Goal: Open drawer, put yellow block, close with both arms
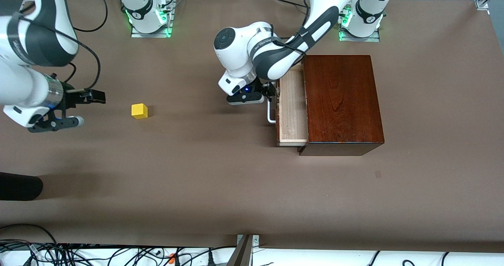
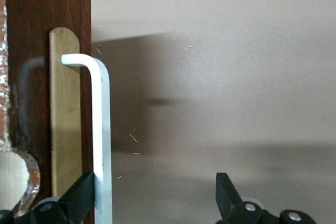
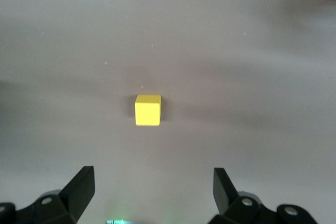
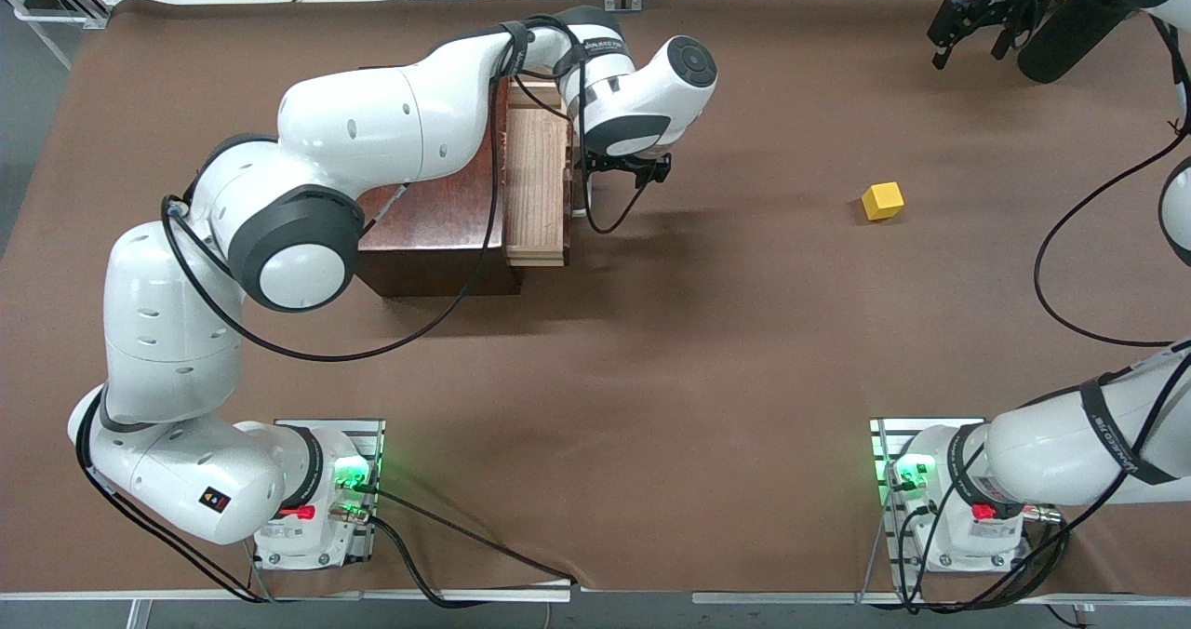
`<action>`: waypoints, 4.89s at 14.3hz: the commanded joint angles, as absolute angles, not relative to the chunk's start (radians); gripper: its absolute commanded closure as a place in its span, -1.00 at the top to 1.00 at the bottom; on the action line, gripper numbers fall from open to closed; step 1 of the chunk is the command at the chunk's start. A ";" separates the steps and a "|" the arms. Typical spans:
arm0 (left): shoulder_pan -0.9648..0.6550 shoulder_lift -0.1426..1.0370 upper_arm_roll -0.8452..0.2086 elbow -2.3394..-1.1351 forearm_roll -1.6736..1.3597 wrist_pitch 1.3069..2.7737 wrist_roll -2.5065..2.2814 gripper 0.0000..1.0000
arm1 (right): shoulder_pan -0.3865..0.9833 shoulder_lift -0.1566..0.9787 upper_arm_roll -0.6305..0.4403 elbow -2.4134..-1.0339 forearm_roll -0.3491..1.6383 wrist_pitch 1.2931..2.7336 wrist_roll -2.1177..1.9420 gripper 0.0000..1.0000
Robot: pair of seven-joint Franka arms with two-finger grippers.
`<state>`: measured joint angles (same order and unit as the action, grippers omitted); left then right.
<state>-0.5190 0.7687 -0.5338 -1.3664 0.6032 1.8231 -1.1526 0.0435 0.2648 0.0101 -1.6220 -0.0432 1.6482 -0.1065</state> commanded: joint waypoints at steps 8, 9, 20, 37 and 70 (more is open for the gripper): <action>-0.621 0.897 -0.555 -1.164 0.603 1.914 -1.218 1.00 | 0.038 0.173 0.020 -2.169 0.023 2.259 -0.118 1.00; -0.620 0.893 -0.554 -1.164 0.604 1.914 -1.218 1.00 | 0.038 0.179 0.020 -2.218 0.025 2.335 -0.118 1.00; -0.246 0.504 -0.687 -1.366 0.362 1.790 -1.036 1.00 | 0.038 0.278 0.020 -2.373 0.025 2.618 -0.104 0.88; 0.445 0.166 -0.776 -1.437 0.062 1.620 -0.386 1.00 | 0.156 0.225 0.436 -1.970 -0.083 2.260 -0.230 -0.82; -0.011 0.031 -0.066 -1.436 -0.008 1.479 0.031 1.00 | 0.716 0.873 0.407 -1.131 -0.431 2.045 -0.422 1.00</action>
